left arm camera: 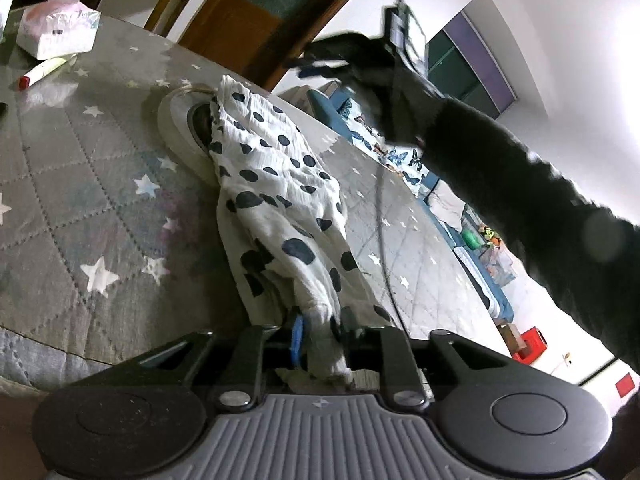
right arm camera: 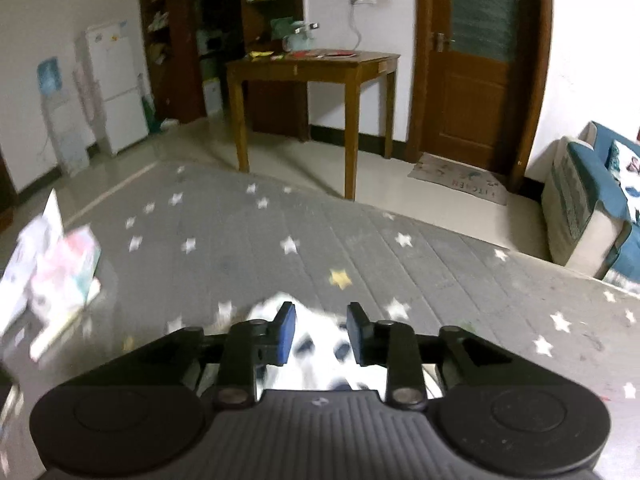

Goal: Fold clothes

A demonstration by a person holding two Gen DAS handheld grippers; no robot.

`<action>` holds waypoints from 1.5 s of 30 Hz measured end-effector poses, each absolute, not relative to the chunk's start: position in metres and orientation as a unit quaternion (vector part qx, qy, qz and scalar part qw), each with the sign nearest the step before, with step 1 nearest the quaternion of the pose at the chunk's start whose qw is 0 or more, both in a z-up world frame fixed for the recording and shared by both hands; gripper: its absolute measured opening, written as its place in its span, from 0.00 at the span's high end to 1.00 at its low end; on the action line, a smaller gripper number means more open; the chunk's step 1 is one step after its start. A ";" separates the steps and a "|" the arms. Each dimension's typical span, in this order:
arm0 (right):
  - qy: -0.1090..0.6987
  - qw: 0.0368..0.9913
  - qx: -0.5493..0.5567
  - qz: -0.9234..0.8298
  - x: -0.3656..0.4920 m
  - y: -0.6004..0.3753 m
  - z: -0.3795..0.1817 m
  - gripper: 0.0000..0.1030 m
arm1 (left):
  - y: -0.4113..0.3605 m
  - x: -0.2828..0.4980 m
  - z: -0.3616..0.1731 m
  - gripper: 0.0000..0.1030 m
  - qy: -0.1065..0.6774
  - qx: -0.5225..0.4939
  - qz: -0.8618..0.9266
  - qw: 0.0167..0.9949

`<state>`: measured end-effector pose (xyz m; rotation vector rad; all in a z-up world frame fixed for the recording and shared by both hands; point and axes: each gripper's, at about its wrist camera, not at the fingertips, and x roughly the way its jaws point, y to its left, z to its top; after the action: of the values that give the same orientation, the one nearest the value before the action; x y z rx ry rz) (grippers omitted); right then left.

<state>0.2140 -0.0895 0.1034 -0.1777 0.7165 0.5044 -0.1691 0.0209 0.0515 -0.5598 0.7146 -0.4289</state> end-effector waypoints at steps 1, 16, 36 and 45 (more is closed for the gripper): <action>0.348 0.899 -0.094 0.248 0.206 -0.096 0.104 0.69 | 0.020 -0.169 0.051 0.71 0.345 -0.268 -0.204 0.876; 0.356 0.846 -0.174 0.356 0.012 -0.187 0.085 0.46 | 0.010 -0.156 0.066 0.82 0.362 -0.280 -0.184 0.870; 0.231 0.859 -0.264 0.372 -0.155 -0.143 0.050 0.16 | -0.022 -0.123 0.105 0.85 0.365 -0.296 -0.186 0.863; 0.256 0.862 -0.321 0.298 -0.164 -0.151 0.038 0.22 | -0.004 -0.140 0.076 0.84 0.395 -0.298 -0.172 0.852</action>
<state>-0.1644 -0.1508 0.0384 -0.6724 0.5362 0.6240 -0.1403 -0.0042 0.0762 -0.6266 0.8303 -0.3611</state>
